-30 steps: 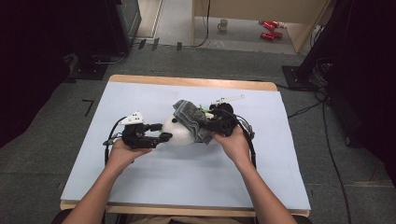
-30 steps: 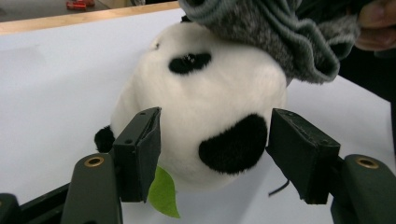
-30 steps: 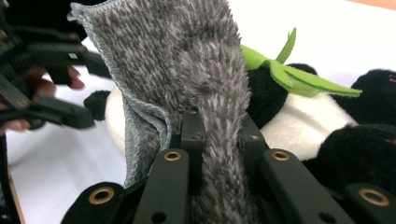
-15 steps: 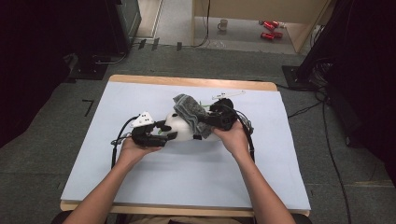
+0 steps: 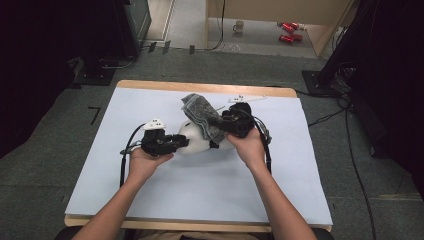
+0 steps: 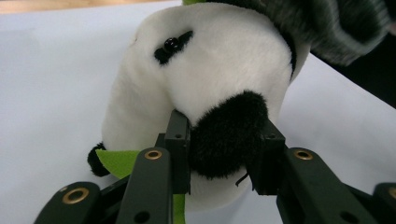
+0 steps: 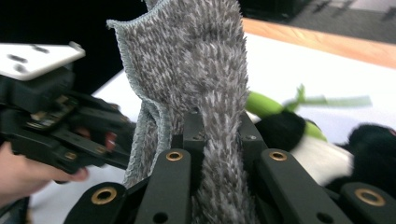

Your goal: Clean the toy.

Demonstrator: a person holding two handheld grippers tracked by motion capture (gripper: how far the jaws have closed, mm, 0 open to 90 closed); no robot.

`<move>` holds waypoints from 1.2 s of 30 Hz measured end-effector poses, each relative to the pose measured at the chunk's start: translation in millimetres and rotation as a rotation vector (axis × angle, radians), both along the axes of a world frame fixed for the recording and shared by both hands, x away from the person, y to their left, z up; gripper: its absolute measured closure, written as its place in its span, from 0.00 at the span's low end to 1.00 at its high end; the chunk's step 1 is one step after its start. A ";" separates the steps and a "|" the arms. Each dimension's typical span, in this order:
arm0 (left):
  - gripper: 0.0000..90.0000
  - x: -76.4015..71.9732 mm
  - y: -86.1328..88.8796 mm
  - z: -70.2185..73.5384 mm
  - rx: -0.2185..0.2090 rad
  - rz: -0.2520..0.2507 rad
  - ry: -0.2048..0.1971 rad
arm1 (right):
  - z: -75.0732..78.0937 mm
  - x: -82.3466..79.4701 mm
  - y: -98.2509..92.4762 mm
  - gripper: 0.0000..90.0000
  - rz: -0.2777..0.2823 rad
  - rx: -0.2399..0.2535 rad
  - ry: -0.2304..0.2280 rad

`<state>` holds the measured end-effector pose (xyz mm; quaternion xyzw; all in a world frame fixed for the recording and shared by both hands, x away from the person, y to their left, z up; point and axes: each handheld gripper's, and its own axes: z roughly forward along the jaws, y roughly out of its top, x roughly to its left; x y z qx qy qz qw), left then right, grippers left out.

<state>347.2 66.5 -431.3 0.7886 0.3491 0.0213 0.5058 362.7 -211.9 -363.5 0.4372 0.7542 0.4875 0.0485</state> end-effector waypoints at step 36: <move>0.75 -1.4 9.1 0.3 0.000 0.032 0.002 | -11.1 4.6 -2.7 0.88 -0.030 -0.130 0.048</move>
